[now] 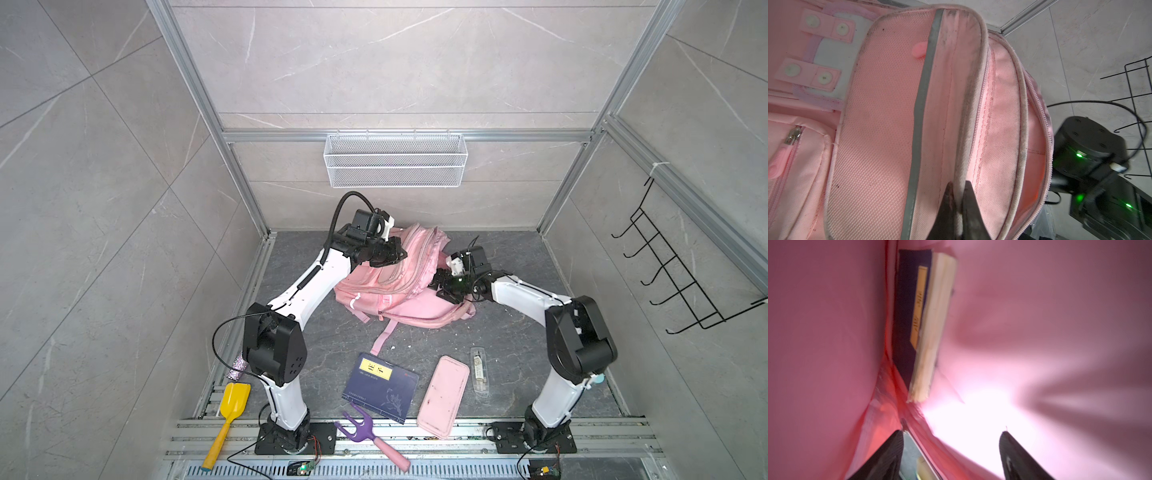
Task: Pack books, pencil case, and school supplies into a backpack
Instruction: Place the book in the student bag, then close the student bag at the center of the table.
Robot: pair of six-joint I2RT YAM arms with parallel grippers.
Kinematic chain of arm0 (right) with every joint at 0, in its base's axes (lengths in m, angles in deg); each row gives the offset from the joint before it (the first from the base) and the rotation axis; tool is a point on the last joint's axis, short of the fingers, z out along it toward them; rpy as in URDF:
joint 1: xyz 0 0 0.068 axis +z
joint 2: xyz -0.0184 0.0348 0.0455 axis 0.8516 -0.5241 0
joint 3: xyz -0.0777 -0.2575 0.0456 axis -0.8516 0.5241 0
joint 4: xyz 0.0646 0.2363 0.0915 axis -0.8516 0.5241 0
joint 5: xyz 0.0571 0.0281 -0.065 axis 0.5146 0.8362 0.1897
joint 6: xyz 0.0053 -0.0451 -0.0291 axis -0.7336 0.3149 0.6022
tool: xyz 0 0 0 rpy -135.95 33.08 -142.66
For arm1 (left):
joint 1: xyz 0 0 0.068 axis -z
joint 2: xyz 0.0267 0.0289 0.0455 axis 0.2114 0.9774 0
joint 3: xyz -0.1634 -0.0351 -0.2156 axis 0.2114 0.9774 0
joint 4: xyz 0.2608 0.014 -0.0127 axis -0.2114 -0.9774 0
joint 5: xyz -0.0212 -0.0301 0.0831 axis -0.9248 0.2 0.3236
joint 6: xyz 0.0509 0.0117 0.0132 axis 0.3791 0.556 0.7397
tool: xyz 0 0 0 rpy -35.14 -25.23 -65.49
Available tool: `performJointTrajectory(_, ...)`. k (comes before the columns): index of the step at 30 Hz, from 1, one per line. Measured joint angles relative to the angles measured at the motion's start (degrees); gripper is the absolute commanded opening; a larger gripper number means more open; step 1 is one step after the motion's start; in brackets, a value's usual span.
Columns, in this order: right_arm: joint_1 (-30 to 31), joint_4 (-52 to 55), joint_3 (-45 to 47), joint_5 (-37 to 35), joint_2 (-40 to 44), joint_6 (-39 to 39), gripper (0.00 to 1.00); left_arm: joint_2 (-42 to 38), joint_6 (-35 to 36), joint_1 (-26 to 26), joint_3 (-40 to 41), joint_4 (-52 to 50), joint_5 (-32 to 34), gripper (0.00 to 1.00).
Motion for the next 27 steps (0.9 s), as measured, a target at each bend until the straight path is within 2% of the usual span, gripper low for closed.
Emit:
performJointTrajectory(7,-0.04,5.97,6.91,-7.52,10.97,5.11,0.77,1.55,2.82,2.73,1.68,-0.92,4.87,0.0)
performJointTrajectory(9,-0.07,8.41,8.17,-9.42,14.4,6.45,0.81,2.51,3.58,3.87,1.68,-1.2,6.38,0.0)
performJointTrajectory(12,-0.09,10.45,9.22,-11.28,19.67,8.59,0.98,4.15,4.31,5.66,1.68,-1.33,7.91,0.0)
performJointTrajectory(14,-0.09,10.56,10.29,-11.82,23.34,10.12,1.0,5.57,4.61,6.51,1.68,-1.36,8.57,0.01)
performJointTrajectory(17,-0.09,10.38,12.28,-11.8,28.24,11.3,1.0,7.61,5.09,7.34,1.66,-1.44,8.72,0.21)
performJointTrajectory(21,-0.09,10.64,12.7,-11.8,29.55,11.5,1.0,8.59,5.14,7.56,1.66,-2.08,8.9,0.47)
performJointTrajectory(23,-0.07,11.37,12.7,-11.78,29.51,11.78,1.0,8.57,5.05,7.43,1.66,-2.19,9.7,0.54)
performJointTrajectory(27,2.16,13.46,12.68,-12.15,29.75,14.16,1.0,7.82,4.76,7.17,3.26,-1.9,11.28,0.57)
